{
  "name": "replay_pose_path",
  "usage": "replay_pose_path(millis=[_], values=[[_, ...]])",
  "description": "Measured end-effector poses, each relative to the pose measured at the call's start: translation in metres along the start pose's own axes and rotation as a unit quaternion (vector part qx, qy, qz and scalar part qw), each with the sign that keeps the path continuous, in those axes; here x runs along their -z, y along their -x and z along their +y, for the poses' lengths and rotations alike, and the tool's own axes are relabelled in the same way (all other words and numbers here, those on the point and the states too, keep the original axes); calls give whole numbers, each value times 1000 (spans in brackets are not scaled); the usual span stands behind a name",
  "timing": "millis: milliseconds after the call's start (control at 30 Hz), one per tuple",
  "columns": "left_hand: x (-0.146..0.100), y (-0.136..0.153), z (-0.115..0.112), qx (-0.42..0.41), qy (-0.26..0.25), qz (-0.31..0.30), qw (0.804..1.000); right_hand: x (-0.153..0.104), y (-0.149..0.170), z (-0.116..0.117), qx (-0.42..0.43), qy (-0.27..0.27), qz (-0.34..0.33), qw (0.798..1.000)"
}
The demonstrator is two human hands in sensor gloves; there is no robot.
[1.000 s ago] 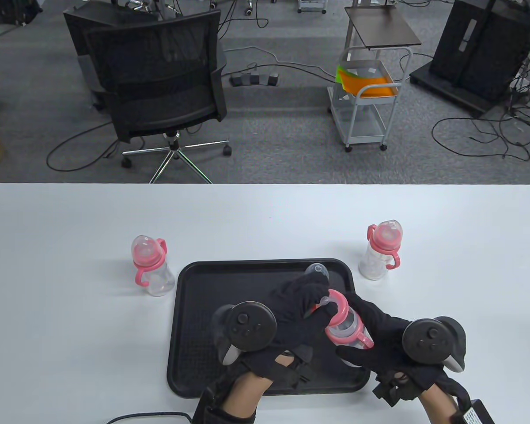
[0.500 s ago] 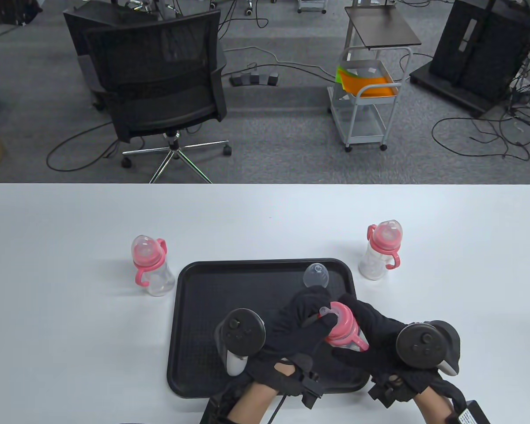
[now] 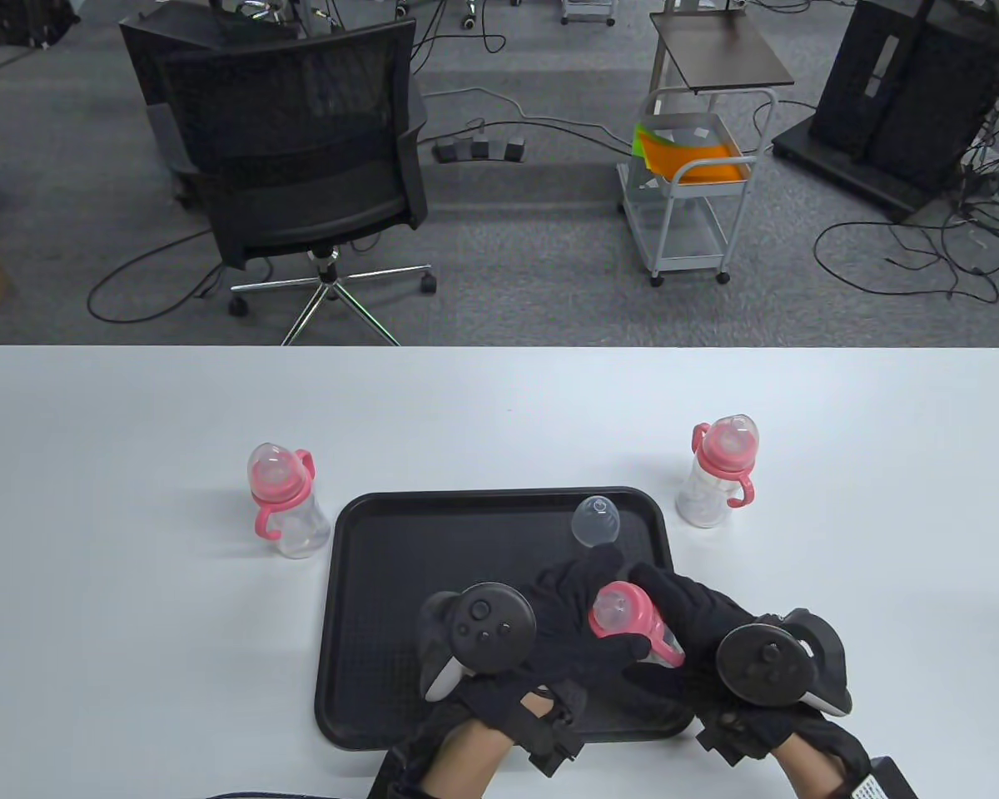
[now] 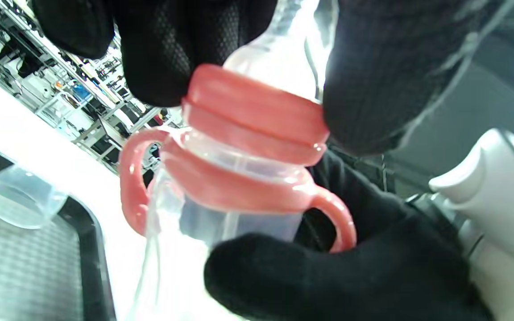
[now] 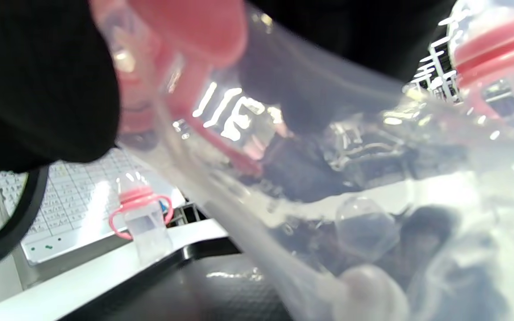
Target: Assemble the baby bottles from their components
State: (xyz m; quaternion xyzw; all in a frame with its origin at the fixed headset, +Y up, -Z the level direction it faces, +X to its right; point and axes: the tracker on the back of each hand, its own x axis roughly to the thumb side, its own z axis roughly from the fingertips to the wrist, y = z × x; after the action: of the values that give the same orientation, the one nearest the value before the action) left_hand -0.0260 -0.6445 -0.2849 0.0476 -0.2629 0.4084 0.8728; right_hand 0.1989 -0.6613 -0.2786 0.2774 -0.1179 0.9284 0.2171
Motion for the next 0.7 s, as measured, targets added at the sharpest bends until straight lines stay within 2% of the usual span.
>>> replay_pose_path(millis=[167, 267, 333, 400, 500, 533, 600, 700], values=[[-2, -5, 1, 77, -12, 26, 997, -1, -7, 2, -45, -2, -12, 999], [-5, -6, -1, 130, -41, 47, 990, -1, -11, 5, -69, -10, -18, 997], [-5, -5, -2, 150, -53, 63, 985, 0, -12, 7, -75, -15, -21, 997], [-5, -1, -4, 132, -48, 74, 987, 0, -13, 8, -83, -18, -21, 996], [-1, 0, -13, 53, 34, 39, 997, 0, -10, 7, -89, -17, -13, 996], [0, -2, -15, 36, 45, 30, 998, 1, -8, 8, -80, -19, -8, 997], [2, -8, -16, 43, 92, 5, 995, 1, -4, 8, -59, -24, -2, 998], [3, -10, -12, 35, 99, -8, 994, 1, -4, 8, -63, -26, -5, 998]])
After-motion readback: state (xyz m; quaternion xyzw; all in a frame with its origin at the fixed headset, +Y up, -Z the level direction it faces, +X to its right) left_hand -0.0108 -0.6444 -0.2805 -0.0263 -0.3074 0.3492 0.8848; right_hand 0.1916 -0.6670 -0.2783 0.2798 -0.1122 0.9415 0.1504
